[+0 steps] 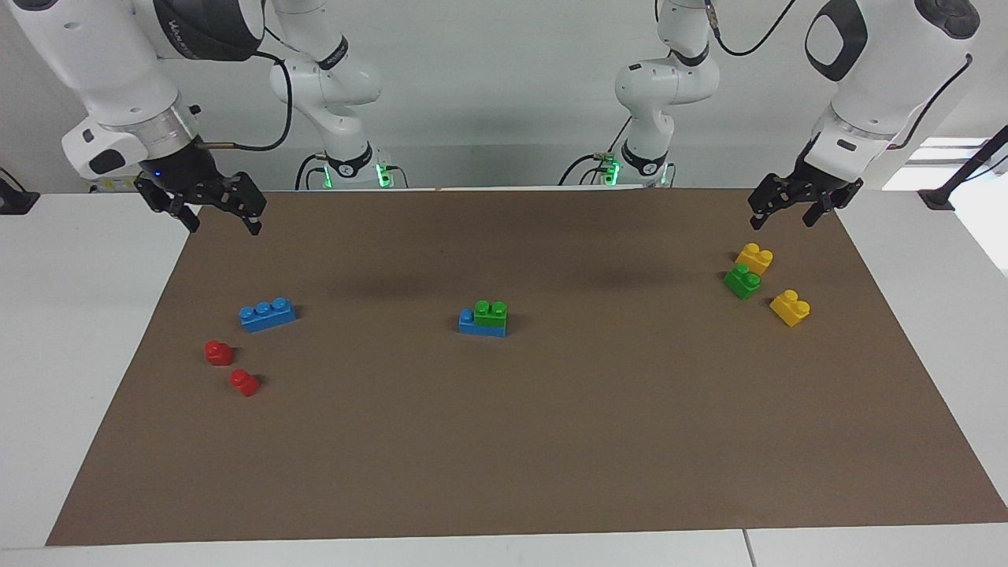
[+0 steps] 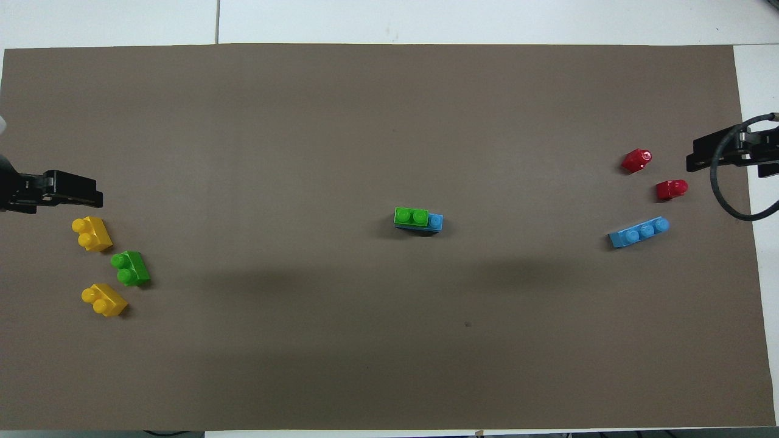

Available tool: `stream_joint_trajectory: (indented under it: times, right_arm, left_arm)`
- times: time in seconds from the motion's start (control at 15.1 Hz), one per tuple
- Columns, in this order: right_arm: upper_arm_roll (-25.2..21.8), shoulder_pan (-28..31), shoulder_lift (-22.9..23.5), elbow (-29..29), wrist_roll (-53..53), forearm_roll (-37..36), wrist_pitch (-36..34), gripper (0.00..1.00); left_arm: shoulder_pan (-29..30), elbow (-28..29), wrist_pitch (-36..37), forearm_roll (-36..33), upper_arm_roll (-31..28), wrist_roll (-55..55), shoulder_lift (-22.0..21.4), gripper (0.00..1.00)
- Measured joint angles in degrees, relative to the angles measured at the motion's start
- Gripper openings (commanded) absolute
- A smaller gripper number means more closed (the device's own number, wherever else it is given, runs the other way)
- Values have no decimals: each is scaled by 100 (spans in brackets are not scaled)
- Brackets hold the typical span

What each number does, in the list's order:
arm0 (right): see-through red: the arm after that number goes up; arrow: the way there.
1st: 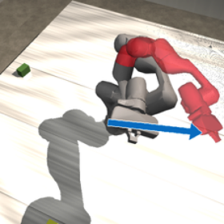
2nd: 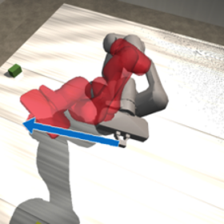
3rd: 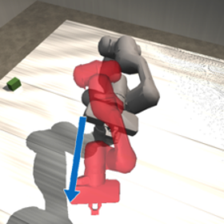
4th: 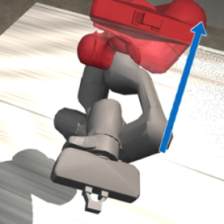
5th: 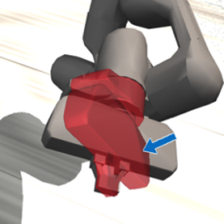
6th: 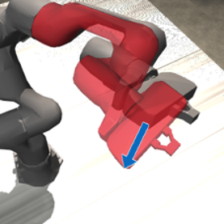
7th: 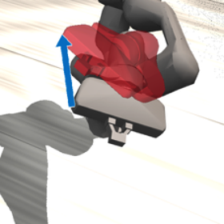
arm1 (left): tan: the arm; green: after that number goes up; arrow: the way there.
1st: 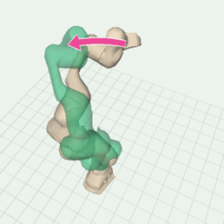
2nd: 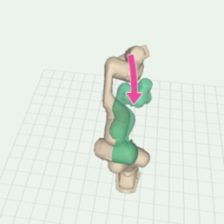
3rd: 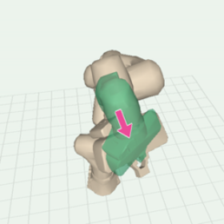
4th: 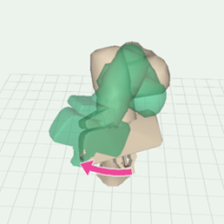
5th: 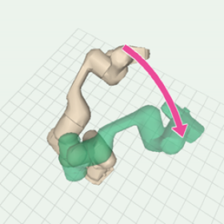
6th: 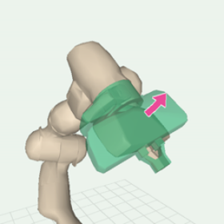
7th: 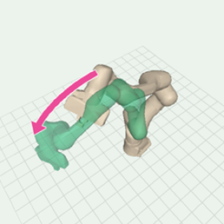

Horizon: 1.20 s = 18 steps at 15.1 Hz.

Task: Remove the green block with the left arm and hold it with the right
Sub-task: 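Move the left gripper and the right gripper toward the joined blocks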

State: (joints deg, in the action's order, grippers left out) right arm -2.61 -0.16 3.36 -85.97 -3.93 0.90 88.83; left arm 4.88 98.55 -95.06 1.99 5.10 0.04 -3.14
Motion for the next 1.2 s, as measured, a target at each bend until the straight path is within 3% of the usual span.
stream_joint_trajectory:
  times: [1.2]
  right_arm:
    - [-5,40,0,-3,0,0,138,100]
  left_arm:
    - [0,24,16,0,3,-134,-2,100]
